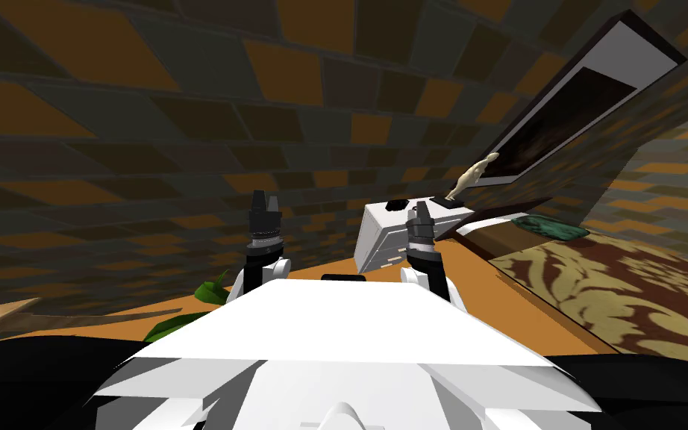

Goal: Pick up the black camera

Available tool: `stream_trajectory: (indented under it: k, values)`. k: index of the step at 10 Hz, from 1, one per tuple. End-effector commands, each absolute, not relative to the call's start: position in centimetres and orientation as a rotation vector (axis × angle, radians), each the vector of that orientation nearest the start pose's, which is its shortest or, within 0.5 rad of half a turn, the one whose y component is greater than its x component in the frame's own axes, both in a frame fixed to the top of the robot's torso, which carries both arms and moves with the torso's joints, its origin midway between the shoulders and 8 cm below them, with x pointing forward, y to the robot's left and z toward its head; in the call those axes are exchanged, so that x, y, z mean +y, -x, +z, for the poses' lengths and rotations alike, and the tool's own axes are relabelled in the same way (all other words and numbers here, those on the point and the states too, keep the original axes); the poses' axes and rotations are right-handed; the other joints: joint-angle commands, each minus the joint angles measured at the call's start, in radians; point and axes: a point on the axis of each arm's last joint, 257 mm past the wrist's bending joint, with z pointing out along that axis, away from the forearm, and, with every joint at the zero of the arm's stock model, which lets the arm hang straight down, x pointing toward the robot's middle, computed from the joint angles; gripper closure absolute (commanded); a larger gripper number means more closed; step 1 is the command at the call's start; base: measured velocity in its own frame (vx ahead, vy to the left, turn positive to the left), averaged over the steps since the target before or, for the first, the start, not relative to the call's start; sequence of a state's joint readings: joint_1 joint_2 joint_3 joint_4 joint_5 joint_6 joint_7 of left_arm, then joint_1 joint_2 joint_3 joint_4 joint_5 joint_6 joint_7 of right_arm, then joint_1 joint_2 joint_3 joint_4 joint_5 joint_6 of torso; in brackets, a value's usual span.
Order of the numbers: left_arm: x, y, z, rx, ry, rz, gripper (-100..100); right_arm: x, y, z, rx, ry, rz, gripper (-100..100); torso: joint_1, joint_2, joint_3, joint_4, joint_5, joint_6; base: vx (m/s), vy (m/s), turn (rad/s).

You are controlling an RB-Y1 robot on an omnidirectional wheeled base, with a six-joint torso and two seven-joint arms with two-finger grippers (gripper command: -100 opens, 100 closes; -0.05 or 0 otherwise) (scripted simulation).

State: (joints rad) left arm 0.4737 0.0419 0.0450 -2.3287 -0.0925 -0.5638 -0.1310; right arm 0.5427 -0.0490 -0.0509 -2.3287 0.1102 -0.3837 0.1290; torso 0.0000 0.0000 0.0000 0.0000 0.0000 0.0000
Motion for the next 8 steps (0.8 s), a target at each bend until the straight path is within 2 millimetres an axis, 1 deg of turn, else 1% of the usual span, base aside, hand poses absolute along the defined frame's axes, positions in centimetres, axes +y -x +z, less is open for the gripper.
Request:
stream_trajectory:
  k: [1, 3, 5, 6, 7, 8]
  values:
    - [26.7, -32.4, 6.4, 0.625, 0.406, -1.115, 0, -28.7, -35.1, 0.4, 0.854, -0.529, 1.001, -100, 0.000, 0.000, 0.000, 0.000, 0.000, 0.000, 0.002, 0.056, 0.093]
    - [26.7, -32.4, 6.4, 0.625, 0.406, -1.116, 0, -28.6, -35.1, 0.0, 0.884, -0.498, 0.990, -100, 0.006, 0.001, 0.000, 0.000, 0.001, 0.000, -0.015, 0.095, 0.052]
    - [26.7, -32.4, 6.4, 0.625, 0.406, -1.116, 0, -28.6, -35.2, -1.0, 0.948, -0.430, 0.961, -100, 0.005, 0.001, 0.001, 0.000, 0.001, 0.000, -0.021, 0.085, 0.069]
    - [26.7, -32.4, 6.4, 0.625, 0.406, -1.116, 0, -28.5, -35.2, -1.0, 0.960, -0.416, 0.961, -100, 0.006, 0.001, 0.001, 0.000, 0.001, 0.000, -0.003, 0.072, 0.030]
    - [26.7, -32.4, 6.4, 0.625, 0.406, -1.115, 0, -28.6, -35.3, -1.6, 0.995, -0.379, 0.943, -100, 0.005, 0.001, 0.000, 0.000, 0.001, 0.000, 0.006, 0.071, 0.074]
    - [26.7, -32.4, 6.4, 0.625, 0.406, -1.116, 0, -28.4, -35.3, -1.6, 1.005, -0.366, 0.942, -100, 0.004, 0.000, 0.000, 0.000, 0.001, 0.000, 0.004, 0.061, 0.031]
